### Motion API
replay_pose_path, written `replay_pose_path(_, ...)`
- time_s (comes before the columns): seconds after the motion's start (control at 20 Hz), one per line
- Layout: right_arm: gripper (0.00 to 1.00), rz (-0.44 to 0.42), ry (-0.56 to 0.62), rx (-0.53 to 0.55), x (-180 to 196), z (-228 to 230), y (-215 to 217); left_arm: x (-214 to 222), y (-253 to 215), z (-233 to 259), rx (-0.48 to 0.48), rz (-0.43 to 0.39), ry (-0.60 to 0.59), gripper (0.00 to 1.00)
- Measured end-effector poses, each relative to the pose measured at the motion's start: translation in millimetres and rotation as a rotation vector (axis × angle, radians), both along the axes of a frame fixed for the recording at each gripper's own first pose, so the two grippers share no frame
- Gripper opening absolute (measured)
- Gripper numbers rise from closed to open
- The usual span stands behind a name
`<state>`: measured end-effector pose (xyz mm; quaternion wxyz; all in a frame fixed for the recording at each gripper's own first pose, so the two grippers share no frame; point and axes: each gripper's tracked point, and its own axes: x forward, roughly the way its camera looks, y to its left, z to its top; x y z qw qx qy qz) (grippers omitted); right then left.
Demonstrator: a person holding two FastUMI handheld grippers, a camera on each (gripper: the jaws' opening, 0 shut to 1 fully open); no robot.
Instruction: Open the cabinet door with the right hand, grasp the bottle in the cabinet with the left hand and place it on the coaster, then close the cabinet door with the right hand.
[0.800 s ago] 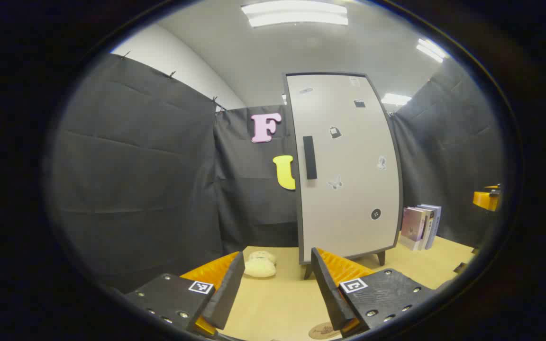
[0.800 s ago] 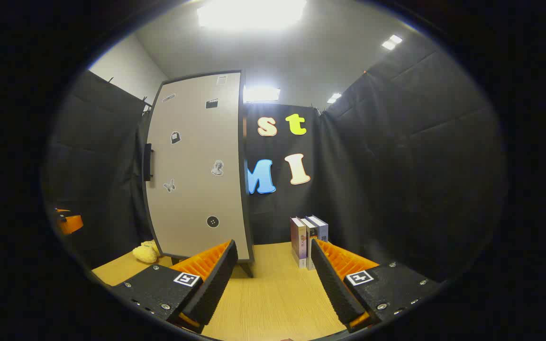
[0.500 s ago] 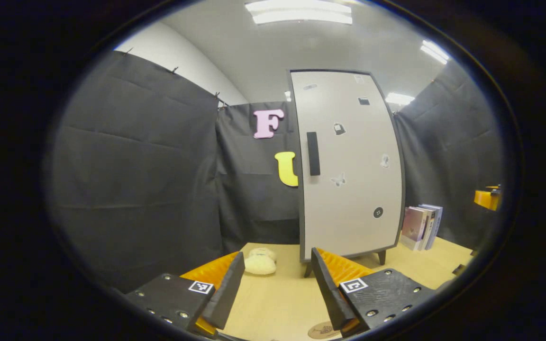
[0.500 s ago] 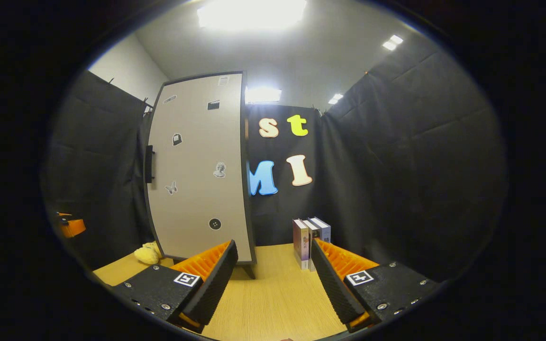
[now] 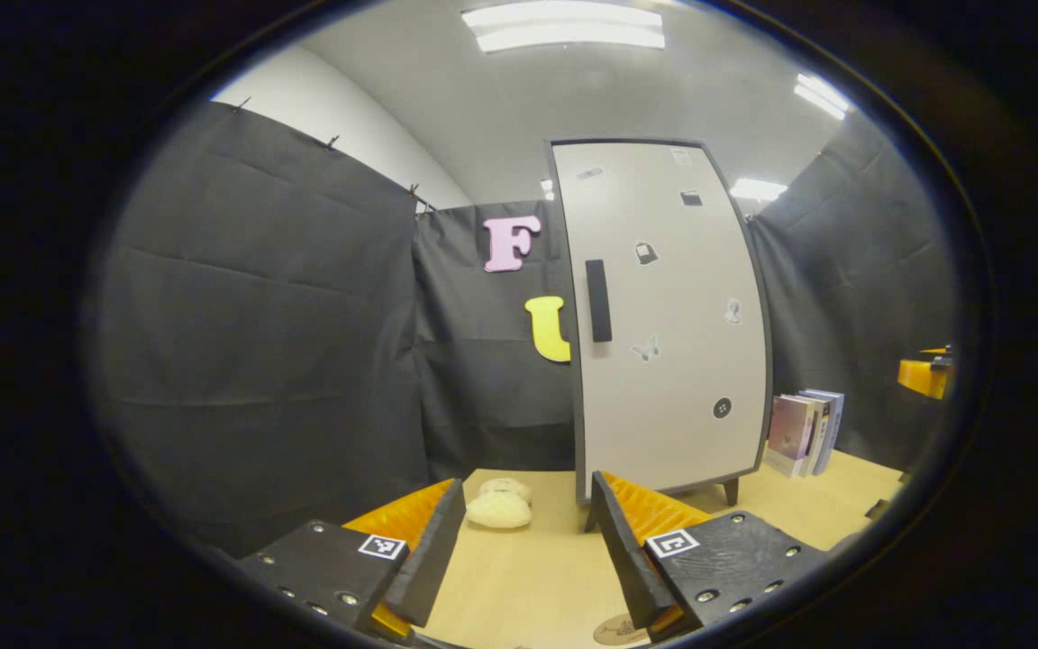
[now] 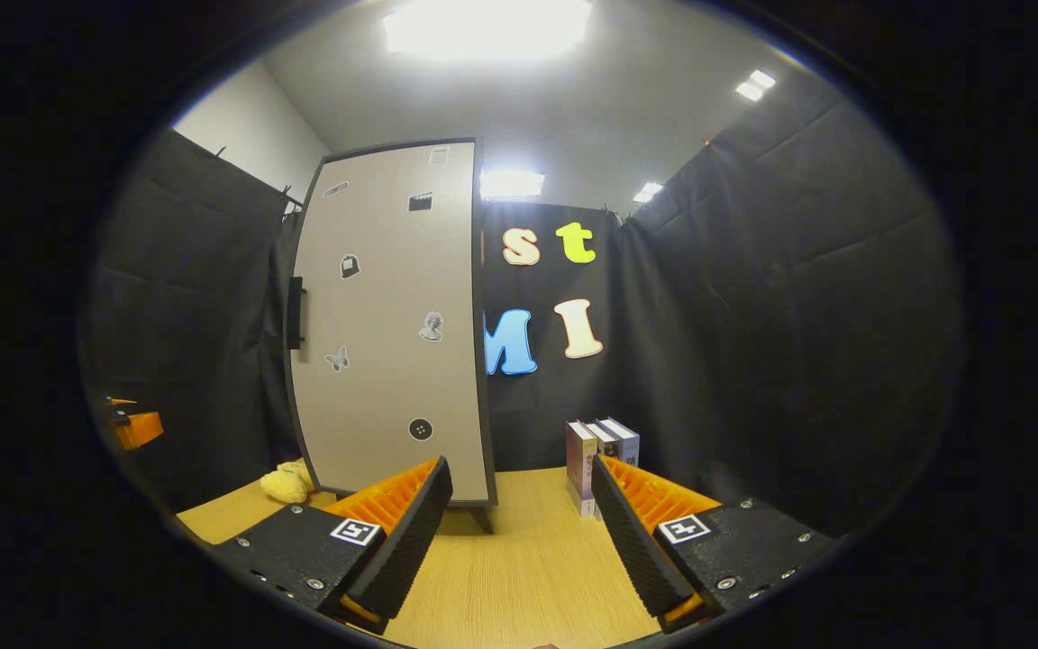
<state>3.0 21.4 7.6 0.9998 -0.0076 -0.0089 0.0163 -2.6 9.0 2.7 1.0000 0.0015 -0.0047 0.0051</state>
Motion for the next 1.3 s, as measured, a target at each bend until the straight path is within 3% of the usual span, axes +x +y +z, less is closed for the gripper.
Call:
replay_pose_path(0.15, 0.96, -0.002, -0.006, 0.0, 0.1, 2.9, 0.0, -0.2, 0.0, 2.4, -0.003, 0.0, -0.006, 0.81)
replay_pose_path(0.2, 0.96, 0.0, -0.007, 0.0, 0.1, 2.7, 1.9, 0.2, 0.9, 3.3, -0.003, 0.002, -0.009, 0.87)
replay_pose_path(0.3, 0.96, 0.002, -0.011, 0.003, 1.0, 4.7, 4.0, -1.4, 3.1, 3.6, 0.0, 0.004, -0.012, 0.81)
replay_pose_path(0.4, 0.96, 0.008, -0.011, 0.004, 2.6, 5.8, 8.2, -2.7, 6.3, 3.4, 0.0, 0.009, -0.009, 0.81)
replay_pose_path(0.45, 0.96, 0.014, -0.007, 0.003, 5.1, 6.2, 11.8, -4.2, 7.6, 2.0, -0.002, 0.014, -0.008, 0.87)
replay_pose_path(0.6, 0.96, 0.038, -0.007, 0.006, 11.9, 12.3, 24.8, -8.7, 17.5, 2.2, -0.007, 0.032, -0.01, 0.81)
replay_pose_path(1.3, 0.96, 0.196, -0.042, 0.028, 71.7, 59.1, 128.5, -36.2, 106.5, 5.1, 0.041, 0.179, -0.01, 0.81)
